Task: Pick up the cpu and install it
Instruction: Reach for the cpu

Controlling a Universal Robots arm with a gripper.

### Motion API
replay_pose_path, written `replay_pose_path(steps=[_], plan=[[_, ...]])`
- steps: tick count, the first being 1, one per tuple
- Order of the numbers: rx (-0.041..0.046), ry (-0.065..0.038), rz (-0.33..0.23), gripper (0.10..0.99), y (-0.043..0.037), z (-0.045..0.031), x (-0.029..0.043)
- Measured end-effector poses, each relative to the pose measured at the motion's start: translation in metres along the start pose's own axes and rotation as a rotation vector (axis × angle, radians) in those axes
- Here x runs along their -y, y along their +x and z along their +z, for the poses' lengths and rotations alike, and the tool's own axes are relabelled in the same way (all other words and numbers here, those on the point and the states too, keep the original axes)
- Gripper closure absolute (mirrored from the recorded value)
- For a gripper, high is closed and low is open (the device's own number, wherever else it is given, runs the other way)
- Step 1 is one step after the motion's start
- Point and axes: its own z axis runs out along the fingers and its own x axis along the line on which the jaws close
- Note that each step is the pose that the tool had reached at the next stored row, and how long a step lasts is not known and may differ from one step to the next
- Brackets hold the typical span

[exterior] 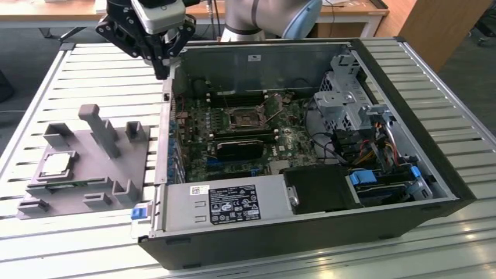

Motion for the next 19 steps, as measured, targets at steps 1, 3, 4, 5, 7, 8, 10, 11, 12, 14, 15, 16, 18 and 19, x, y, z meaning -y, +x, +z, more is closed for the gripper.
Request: replay_pose_path(steps=[1,3,4,5,7,8,10,11,12,14,15,16,18,19], plan=[[0.0,0.0,0.0,0.98,0.0006,0.0,0.0001],[-0.0001,0.0,0.0,0.98,0.0021,0.0,0.0001],[-0.0002,0.0,0.0,0.98,0.0027,0.0,0.0002],[-0.0002,0.0,0.0,0.98,0.0034,0.0,0.0003],[-0.0002,0.0,0.0,0.98,0.0047,0.0,0.0004],[-0.0002,0.0,0.0,0.98,0.0054,0.0001,0.0004],[-0.0003,0.0,0.0,0.98,0.0068,0.0001,0.0005],[-0.0003,0.0,0.0,0.98,0.0075,0.0001,0.0006],[-0.0003,0.0,0.0,0.98,0.0082,0.0001,0.0006],[-0.0003,0.0,0.0,0.98,0.0096,0.0001,0.0007],[-0.0004,0.0,0.0,0.98,0.0103,0.0001,0.0008],[-0.0004,0.0,0.0,0.98,0.011,0.0001,0.0008],[-0.0005,0.0,0.0,0.98,0.0123,0.0001,0.0009],[-0.0005,0.0,0.0,0.98,0.013,0.0001,0.001]])
